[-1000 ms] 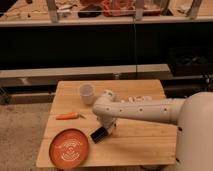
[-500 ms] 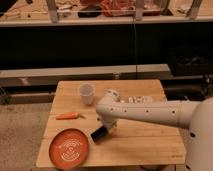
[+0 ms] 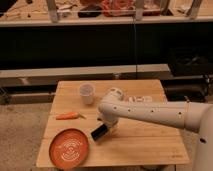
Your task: Place the eraser on the white sponge
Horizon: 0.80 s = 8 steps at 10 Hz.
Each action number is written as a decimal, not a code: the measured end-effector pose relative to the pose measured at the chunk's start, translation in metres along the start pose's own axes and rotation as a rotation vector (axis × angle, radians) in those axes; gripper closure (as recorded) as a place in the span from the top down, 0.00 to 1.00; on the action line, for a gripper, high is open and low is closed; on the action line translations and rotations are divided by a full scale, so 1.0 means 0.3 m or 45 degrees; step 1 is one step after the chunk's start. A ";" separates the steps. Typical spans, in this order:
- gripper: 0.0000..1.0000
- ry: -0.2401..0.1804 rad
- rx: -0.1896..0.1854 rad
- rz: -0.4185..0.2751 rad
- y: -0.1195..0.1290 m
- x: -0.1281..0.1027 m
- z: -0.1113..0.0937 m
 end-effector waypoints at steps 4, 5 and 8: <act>0.05 -0.009 0.045 0.083 -0.021 0.055 -0.122; 0.05 -0.019 0.055 0.104 -0.025 0.070 -0.134; 0.05 -0.065 0.079 0.203 -0.044 0.125 -0.140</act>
